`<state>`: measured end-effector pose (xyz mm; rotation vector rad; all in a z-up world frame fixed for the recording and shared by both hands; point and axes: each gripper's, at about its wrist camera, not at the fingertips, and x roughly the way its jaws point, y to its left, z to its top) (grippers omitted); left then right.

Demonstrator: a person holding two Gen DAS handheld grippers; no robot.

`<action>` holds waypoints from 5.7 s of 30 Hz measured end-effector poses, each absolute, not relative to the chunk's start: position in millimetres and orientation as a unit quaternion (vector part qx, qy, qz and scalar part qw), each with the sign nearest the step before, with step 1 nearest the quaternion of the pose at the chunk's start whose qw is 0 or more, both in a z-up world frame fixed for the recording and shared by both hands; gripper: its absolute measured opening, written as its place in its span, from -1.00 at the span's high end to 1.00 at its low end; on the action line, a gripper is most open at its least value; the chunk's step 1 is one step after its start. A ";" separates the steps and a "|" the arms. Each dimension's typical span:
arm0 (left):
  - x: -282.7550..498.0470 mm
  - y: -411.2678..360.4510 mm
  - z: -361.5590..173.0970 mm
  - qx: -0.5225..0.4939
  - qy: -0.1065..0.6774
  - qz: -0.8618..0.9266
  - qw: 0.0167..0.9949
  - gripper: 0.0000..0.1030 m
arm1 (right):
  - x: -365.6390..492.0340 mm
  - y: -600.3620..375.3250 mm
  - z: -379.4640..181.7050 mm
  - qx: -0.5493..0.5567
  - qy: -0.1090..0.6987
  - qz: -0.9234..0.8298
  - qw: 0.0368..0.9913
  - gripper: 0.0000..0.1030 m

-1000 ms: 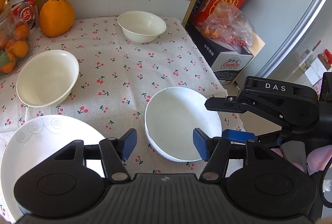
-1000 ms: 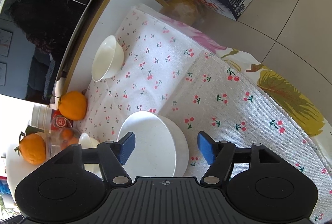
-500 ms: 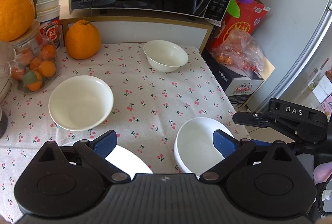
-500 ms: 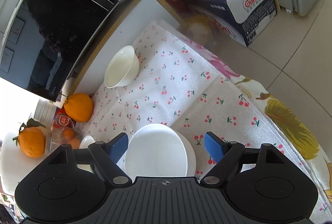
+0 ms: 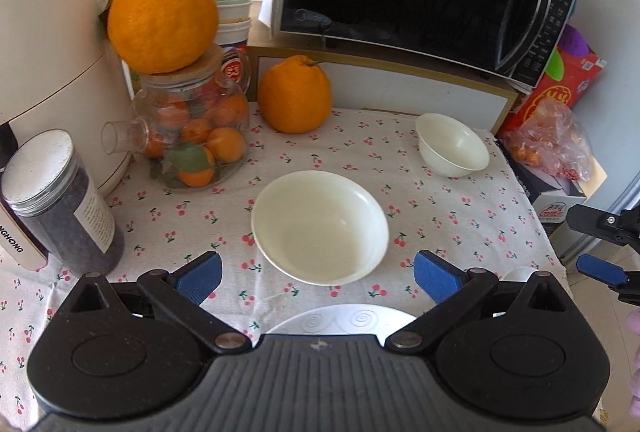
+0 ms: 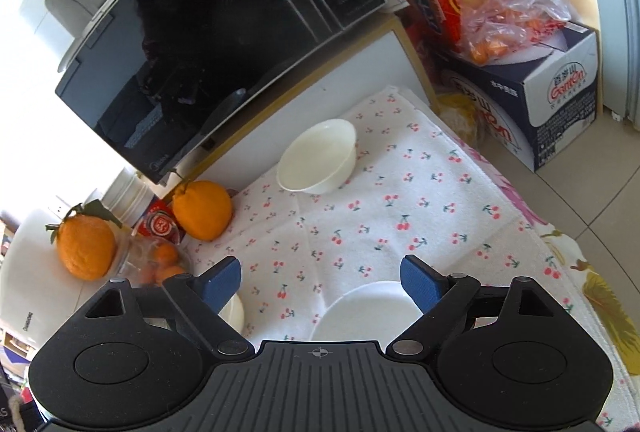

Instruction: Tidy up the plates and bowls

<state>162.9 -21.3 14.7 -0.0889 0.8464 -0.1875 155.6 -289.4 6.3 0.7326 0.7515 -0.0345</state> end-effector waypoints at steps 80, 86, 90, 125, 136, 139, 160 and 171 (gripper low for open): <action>187.5 12.4 -10.4 -0.207 0.387 -0.099 0.893 0.86 | 209.7 -200.6 -19.7 0.356 0.373 0.058 0.855 0.76; 175.8 -1.5 2.6 -0.195 0.379 -0.119 0.897 0.86 | 194.9 -217.1 -2.5 0.353 0.361 0.058 0.861 0.76; 167.4 -10.4 10.0 -0.187 0.374 -0.132 0.899 0.86 | 184.7 -227.7 8.1 0.346 0.356 0.056 0.866 0.76; 114.9 -118.5 -3.8 -0.063 0.433 -0.229 0.870 0.83 | 106.8 -317.5 7.4 0.308 0.433 -0.057 0.845 0.74; 117.4 -121.2 -13.5 -0.046 0.447 -0.216 0.867 0.83 | 110.2 -308.9 -4.4 0.296 0.456 -0.072 0.836 0.74; 117.7 -122.2 -14.1 -0.044 0.448 -0.215 0.867 0.83 | 111.1 -307.6 -6.8 0.291 0.461 -0.075 0.835 0.74; 119.1 -125.0 -16.9 -0.041 0.453 -0.219 0.863 0.83 | 111.4 -310.3 -9.0 0.286 0.466 -0.076 0.834 0.74; 119.7 -126.3 -17.7 -0.040 0.454 -0.218 0.863 0.83 | 112.9 -310.6 -9.8 0.282 0.468 -0.076 0.834 0.74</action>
